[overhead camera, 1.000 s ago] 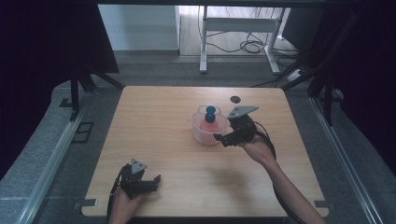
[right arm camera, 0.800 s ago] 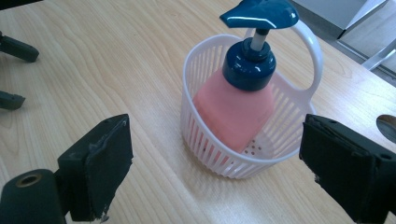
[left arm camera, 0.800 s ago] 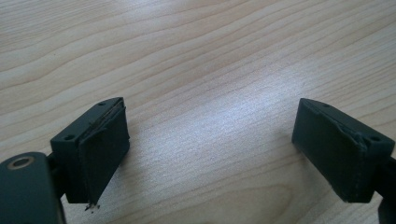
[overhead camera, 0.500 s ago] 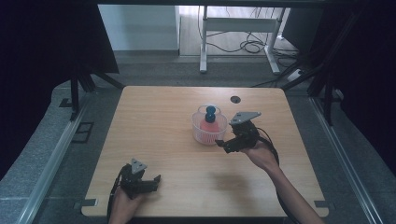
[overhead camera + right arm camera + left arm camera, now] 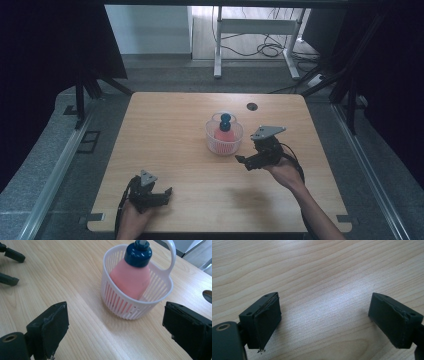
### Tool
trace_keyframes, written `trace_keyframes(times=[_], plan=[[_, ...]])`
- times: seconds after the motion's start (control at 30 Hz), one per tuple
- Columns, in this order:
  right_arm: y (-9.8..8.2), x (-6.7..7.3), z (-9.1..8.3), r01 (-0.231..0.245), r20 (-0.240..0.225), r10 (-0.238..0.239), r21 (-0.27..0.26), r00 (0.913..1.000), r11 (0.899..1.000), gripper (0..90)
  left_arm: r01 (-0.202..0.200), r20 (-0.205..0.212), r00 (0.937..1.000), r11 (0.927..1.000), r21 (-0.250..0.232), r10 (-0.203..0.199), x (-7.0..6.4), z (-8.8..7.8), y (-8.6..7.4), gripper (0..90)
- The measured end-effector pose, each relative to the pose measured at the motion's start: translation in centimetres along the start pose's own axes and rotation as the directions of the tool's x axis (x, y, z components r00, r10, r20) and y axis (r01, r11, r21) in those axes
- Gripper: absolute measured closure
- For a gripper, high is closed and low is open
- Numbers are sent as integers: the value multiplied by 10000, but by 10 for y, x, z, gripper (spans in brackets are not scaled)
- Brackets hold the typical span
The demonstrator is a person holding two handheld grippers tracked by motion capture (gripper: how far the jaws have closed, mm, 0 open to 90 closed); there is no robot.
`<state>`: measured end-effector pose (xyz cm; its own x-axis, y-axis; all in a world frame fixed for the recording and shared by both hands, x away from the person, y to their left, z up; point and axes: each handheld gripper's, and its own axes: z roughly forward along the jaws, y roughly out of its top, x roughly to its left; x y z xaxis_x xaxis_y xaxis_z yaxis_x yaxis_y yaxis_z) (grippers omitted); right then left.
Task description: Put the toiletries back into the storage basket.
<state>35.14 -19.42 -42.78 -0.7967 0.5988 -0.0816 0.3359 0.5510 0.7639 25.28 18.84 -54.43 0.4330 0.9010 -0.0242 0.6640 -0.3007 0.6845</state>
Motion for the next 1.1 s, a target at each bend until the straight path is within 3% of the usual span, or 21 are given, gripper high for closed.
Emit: trace_keyframes(times=[0.3,1.1], plan=[[-12,2,-6,75,132,-76,121,9999,9999,0,69,-21,10000,10000,3,-69,-1,0,0,106],[-50,5,-27,81,583,-105,416,9982,9991,0,81,-32,10000,10000,-13,-81,-1,0,0,105]])
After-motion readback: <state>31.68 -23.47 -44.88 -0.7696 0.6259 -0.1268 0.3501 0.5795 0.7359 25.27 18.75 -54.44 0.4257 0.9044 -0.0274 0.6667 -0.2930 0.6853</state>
